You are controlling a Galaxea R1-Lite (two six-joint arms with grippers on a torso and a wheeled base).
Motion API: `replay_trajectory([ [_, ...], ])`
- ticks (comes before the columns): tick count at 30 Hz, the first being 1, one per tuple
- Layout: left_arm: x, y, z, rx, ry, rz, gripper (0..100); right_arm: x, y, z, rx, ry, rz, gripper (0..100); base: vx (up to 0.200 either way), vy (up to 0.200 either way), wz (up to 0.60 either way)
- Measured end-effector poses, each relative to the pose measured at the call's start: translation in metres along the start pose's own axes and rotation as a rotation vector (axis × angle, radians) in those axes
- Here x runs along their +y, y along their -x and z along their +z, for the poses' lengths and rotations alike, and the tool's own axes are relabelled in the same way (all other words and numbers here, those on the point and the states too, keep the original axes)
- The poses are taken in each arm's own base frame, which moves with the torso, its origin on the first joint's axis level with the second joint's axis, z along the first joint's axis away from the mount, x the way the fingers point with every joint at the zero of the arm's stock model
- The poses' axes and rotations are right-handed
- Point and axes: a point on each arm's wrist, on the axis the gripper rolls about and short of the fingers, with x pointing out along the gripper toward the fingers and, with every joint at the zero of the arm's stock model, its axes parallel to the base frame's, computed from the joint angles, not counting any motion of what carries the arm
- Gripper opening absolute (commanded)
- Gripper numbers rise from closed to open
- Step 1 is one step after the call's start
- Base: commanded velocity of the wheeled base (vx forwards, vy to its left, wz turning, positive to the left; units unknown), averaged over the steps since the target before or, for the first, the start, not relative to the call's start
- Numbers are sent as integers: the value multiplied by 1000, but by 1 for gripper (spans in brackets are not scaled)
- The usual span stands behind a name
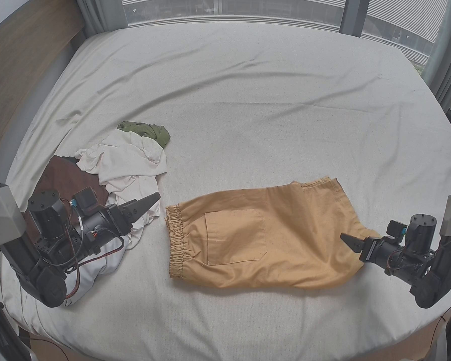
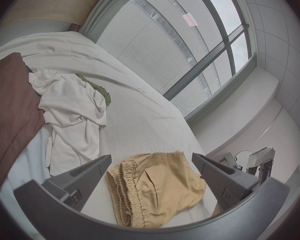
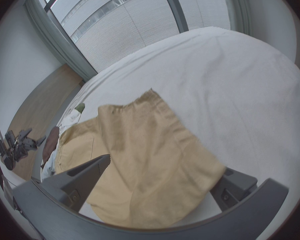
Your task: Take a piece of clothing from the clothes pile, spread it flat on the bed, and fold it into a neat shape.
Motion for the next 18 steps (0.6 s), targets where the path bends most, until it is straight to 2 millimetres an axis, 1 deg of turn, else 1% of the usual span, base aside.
replay_trajectory([
  [4,-1,0,-1,2,0,-2,100,-1,0,13,-58,2,5,100,0,0,0],
  [9,0,0,-2,6,1,-2,100,6,-5,34,-146,19,52,100,0,0,0],
  [13,0,0,-4,15,5,-1,100,20,-10,46,-190,41,124,100,0,0,0],
  [18,0,1,-9,37,14,1,100,38,-18,50,-173,58,215,100,0,0,0],
])
